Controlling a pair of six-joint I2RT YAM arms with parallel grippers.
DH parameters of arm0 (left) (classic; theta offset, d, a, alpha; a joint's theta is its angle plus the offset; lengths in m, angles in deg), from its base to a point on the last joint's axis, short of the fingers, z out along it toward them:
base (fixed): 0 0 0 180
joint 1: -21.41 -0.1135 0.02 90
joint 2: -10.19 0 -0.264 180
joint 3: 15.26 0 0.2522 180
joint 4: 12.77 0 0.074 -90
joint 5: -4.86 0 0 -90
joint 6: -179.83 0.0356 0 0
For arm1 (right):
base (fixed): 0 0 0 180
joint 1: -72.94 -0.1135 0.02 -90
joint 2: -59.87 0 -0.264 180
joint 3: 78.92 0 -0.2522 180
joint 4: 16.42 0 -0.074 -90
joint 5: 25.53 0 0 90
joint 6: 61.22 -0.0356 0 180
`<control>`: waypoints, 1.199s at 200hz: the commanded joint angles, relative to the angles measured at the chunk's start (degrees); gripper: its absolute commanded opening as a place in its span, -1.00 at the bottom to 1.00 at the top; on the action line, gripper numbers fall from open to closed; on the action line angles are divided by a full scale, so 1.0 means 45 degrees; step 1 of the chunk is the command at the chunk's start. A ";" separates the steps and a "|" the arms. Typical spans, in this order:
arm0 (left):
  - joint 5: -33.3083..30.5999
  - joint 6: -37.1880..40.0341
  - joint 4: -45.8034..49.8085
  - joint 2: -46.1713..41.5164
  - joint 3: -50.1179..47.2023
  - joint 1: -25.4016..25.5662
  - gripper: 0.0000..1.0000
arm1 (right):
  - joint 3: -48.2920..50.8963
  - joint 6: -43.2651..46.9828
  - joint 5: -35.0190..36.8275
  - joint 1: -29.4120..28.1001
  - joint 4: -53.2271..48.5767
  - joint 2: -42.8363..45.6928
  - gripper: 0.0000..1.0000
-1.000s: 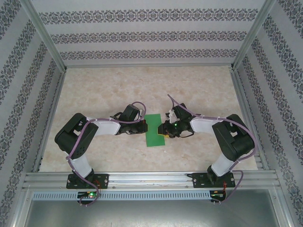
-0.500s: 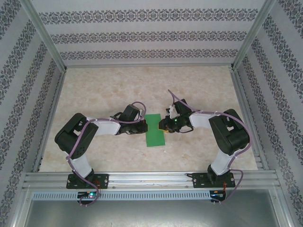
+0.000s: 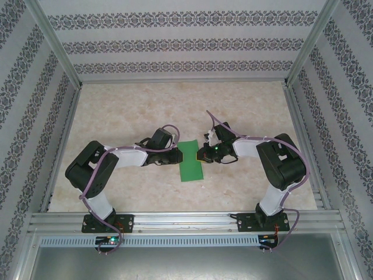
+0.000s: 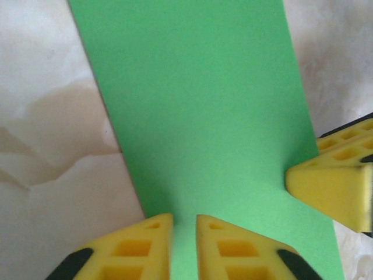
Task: Fold a paper plane with a square sheet of paper (fold left side to right side)
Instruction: Fold the triangle a second time at the center of the table.
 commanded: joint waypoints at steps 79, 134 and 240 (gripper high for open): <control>-0.2443 0.1904 0.1137 -0.5551 -0.1335 0.0554 -0.28 | 0.0514 -0.1005 -0.0407 0.0179 0.0297 0.0664 -1.00; -0.4237 0.2792 0.2381 -0.7303 -0.1956 0.2747 -0.13 | 0.0622 -0.1300 -0.0446 0.0152 0.0346 0.0658 -1.00; -0.6805 0.4118 0.2654 -0.4276 -0.0167 0.6990 0.11 | 0.0351 -0.1867 -0.0212 -0.0144 0.0344 0.0404 -1.00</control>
